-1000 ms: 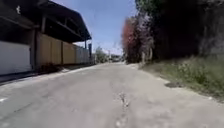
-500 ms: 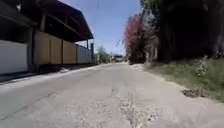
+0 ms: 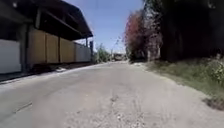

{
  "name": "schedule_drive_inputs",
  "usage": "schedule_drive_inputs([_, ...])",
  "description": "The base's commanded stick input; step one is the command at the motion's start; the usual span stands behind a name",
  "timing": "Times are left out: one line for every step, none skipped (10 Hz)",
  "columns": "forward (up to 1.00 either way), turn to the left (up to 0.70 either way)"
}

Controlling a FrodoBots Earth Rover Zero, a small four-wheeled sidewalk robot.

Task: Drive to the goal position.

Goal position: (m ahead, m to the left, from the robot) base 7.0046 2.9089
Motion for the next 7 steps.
schedule_drive_inputs([1.00, 0.02])
schedule_drive_inputs([1.00, 0.02])
schedule_drive_inputs([1.00, 0.02])
schedule_drive_inputs([1.00, 0.02])
schedule_drive_inputs([1.00, 0.02])
schedule_drive_inputs([1.00, -0.08])
schedule_drive_inputs([1.00, -0.28])
